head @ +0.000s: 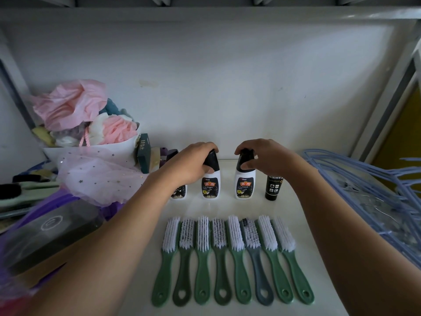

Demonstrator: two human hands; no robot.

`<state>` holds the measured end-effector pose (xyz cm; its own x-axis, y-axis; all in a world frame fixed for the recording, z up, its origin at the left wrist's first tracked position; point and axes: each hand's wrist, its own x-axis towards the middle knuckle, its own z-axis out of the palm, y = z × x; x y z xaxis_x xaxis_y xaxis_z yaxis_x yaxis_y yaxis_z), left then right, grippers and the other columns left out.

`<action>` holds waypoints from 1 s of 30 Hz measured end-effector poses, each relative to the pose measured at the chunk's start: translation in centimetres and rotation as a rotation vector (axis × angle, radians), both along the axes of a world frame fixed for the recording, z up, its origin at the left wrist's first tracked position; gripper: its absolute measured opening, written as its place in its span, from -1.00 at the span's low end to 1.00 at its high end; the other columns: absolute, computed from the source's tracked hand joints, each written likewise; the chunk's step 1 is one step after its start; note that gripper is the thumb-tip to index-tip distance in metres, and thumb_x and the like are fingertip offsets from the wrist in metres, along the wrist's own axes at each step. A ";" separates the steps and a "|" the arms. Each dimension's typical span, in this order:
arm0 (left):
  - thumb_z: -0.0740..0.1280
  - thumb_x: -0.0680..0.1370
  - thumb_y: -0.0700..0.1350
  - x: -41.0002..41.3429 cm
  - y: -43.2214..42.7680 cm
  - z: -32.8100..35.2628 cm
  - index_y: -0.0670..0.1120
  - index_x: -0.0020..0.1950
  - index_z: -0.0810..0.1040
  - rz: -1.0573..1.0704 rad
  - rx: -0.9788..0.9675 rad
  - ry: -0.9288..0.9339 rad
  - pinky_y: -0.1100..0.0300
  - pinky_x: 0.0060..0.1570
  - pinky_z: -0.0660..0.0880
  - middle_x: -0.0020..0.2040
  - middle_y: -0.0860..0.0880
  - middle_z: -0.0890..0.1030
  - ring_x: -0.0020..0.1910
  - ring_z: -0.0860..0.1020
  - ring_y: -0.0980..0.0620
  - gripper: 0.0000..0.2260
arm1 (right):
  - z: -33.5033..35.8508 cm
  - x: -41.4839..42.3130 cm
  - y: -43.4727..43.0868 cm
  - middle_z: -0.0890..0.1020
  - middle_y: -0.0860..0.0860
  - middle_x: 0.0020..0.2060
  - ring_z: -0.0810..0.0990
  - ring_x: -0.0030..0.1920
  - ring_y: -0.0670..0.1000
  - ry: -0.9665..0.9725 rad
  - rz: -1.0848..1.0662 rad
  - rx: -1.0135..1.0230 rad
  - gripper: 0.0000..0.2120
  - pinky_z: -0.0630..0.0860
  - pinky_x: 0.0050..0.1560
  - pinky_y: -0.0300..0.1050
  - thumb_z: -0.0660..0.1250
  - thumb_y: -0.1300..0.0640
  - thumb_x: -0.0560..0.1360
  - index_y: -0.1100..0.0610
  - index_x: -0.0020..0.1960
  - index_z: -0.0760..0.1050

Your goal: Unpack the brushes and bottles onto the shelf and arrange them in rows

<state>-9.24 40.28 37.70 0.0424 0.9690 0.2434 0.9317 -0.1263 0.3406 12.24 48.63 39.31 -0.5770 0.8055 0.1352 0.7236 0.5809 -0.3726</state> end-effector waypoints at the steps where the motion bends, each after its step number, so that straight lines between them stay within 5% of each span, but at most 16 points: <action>1: 0.46 0.54 -0.15 0.0 0.0 0.0 -0.02 0.39 0.44 -0.001 -0.002 -0.003 0.15 0.09 0.38 0.29 -0.04 0.53 0.21 0.49 -0.04 -0.56 | 0.0 0.0 0.0 0.59 -0.14 0.07 0.54 0.09 0.00 -0.003 0.001 0.000 -0.66 0.50 0.21 0.11 0.47 0.03 0.45 -0.18 0.20 0.53; 15: 0.44 0.56 -0.14 0.1 -0.1 0.1 -0.02 0.40 0.40 -0.016 -0.014 0.000 0.19 0.02 0.31 0.30 -0.03 0.51 0.11 0.43 0.04 -0.56 | -0.1 -0.3 -0.1 0.54 -0.09 0.22 0.48 0.16 0.00 -0.054 -0.007 0.004 -0.54 0.44 0.28 0.12 0.41 -0.03 0.50 -0.16 0.38 0.43; 30: 0.45 0.55 -0.09 -0.1 -0.4 0.2 -0.01 0.44 0.38 -0.028 -0.010 -0.004 0.14 0.20 0.38 0.37 -0.03 0.48 0.32 0.45 -0.03 -0.51 | 0.9 -0.8 -1.5 0.56 -0.06 0.24 0.48 0.26 0.02 -0.031 -0.037 0.028 -0.51 0.37 0.35 0.14 0.42 -0.11 0.48 -0.16 0.38 0.44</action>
